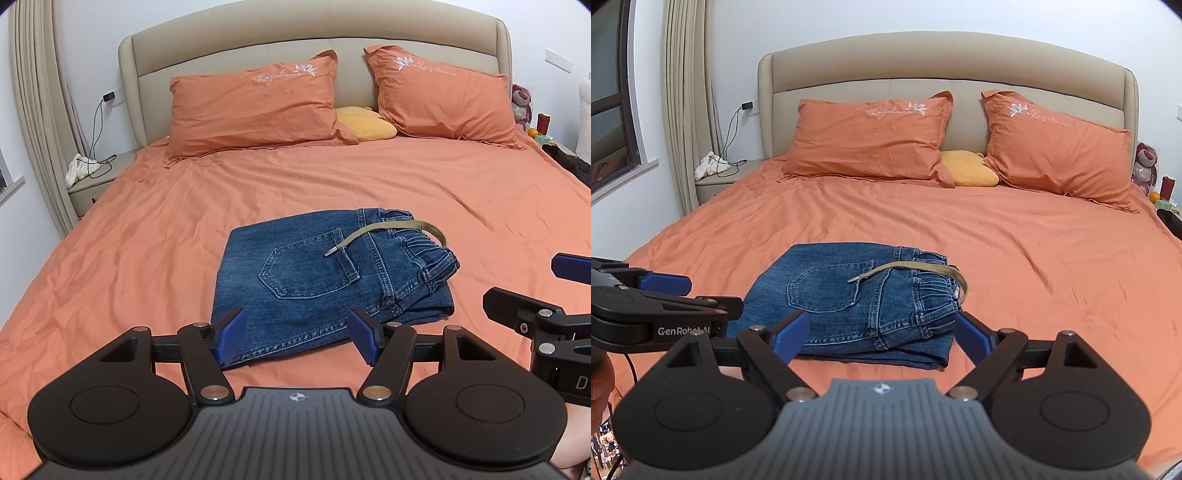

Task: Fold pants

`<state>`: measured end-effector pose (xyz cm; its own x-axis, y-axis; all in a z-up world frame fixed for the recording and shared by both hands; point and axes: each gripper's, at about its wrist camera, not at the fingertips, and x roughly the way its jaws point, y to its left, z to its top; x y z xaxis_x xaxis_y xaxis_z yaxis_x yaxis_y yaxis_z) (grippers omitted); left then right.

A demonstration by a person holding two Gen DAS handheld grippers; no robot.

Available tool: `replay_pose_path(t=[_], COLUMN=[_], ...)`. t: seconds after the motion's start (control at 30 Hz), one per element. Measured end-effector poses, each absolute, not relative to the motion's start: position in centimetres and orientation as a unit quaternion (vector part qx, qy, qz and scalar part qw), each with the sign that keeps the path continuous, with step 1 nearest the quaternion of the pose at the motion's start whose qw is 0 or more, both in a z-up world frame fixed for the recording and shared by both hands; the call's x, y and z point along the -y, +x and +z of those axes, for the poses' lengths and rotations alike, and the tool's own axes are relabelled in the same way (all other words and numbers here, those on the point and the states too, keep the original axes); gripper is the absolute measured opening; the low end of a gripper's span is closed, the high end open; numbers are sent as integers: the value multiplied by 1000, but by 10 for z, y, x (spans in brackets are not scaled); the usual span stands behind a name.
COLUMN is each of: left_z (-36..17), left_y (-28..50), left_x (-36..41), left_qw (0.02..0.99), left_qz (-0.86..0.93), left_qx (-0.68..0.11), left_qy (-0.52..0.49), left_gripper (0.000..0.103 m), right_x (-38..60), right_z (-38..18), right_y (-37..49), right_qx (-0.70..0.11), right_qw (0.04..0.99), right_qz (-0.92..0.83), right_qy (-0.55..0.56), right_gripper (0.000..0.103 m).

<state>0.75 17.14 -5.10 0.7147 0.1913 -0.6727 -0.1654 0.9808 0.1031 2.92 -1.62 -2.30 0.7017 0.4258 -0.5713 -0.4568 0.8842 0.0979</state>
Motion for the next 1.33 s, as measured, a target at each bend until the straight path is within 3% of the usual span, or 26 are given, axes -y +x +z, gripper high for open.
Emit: replay_pose_path(t=[1.33], left_z=[-47], left_y=[4], left_x=[-171], left_qw=[930], left_qz=[76], left_qx=[-358], left_qy=[27], left_gripper=[74], right_x=[20], right_z=[-20], right_y=[27], right_qx=[-308], right_qw=[919], right_qz=[246], right_qy=[-21], right_gripper=[82])
